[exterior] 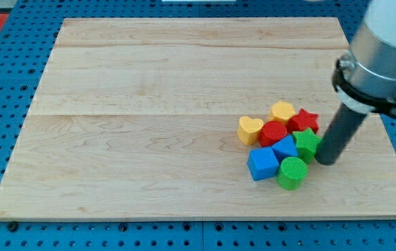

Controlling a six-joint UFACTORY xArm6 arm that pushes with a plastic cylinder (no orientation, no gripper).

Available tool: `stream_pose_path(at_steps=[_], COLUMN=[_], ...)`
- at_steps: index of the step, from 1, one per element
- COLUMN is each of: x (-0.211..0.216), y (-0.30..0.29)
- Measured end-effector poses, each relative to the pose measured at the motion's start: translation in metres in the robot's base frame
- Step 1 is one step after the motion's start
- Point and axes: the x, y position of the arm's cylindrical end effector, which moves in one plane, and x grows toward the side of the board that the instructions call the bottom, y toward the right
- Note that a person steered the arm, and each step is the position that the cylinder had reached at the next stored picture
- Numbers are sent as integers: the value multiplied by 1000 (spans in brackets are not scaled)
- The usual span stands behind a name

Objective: Move the yellow hexagon towards top center of the board

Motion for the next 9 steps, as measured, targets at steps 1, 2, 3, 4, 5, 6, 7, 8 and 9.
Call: stream_pose_path(at_steps=[1,2,3,4,5,6,7,8,9], x=[-29,-68,-93,-96,-95,-96,-124,-177,-227], y=[-38,-66,-89,-75,-67,-33,-30,-72,-69])
